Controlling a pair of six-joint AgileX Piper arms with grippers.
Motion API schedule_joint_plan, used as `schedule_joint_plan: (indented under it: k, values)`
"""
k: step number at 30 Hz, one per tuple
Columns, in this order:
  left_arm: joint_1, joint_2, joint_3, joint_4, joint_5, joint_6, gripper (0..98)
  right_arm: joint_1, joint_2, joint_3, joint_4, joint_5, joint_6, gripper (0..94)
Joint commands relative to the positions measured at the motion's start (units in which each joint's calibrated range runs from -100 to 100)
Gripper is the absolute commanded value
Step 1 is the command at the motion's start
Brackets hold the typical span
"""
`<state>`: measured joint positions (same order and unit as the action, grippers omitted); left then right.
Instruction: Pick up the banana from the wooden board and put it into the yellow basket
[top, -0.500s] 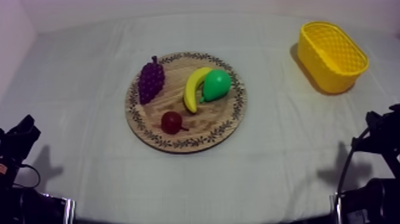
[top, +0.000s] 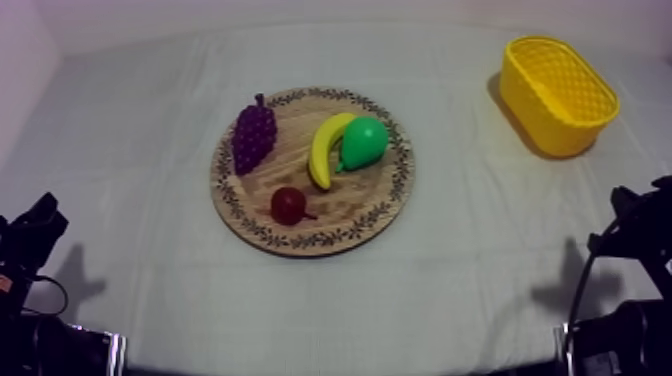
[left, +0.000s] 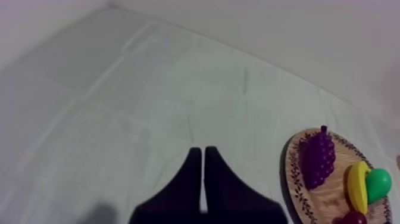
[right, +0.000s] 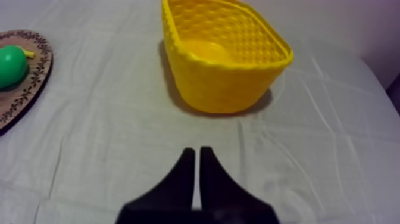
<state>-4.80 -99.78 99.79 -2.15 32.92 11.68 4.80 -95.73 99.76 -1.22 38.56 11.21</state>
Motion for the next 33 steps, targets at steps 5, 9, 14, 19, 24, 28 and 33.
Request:
schedule_joint_plan:
  k: [5, 9, 14, 19, 24, 28, 33]
  values:
    - [-0.01, -0.05, -0.01, -0.03, -0.01, 0.01, 0.1, -0.18, -0.02, 0.02, -0.24, -0.42, -0.28, 1.3]
    - [-0.01, -0.05, -0.01, -0.03, -0.01, -0.01, 0.1, -0.60, 0.23, -0.02, -1.50, -1.15, -2.91, 1.0]
    - [-0.01, -0.05, -0.01, -0.03, -0.01, -0.01, 0.1, -2.29, 6.61, -6.09, 1.10, -2.06, -7.31, 0.7]
    - [-0.01, -0.05, -0.01, -0.03, -0.01, 0.01, 0.1, -5.03, 19.03, -19.83, 2.22, -3.38, -8.93, 0.6]
    - [-0.01, -0.05, -0.01, -0.03, -0.01, 0.03, 0.1, -8.39, 30.29, -34.78, -0.67, -1.58, -6.34, 0.6]
    - [-0.01, -0.05, -0.01, -0.03, -0.01, 0.00, 0.1, -11.48, 40.13, -47.54, -2.42, 3.36, -5.20, 0.6]
    - [-0.01, -0.05, -0.01, -0.03, -0.01, 0.00, 0.1, -14.29, 52.65, -60.96, -3.24, 7.42, -6.44, 0.6]
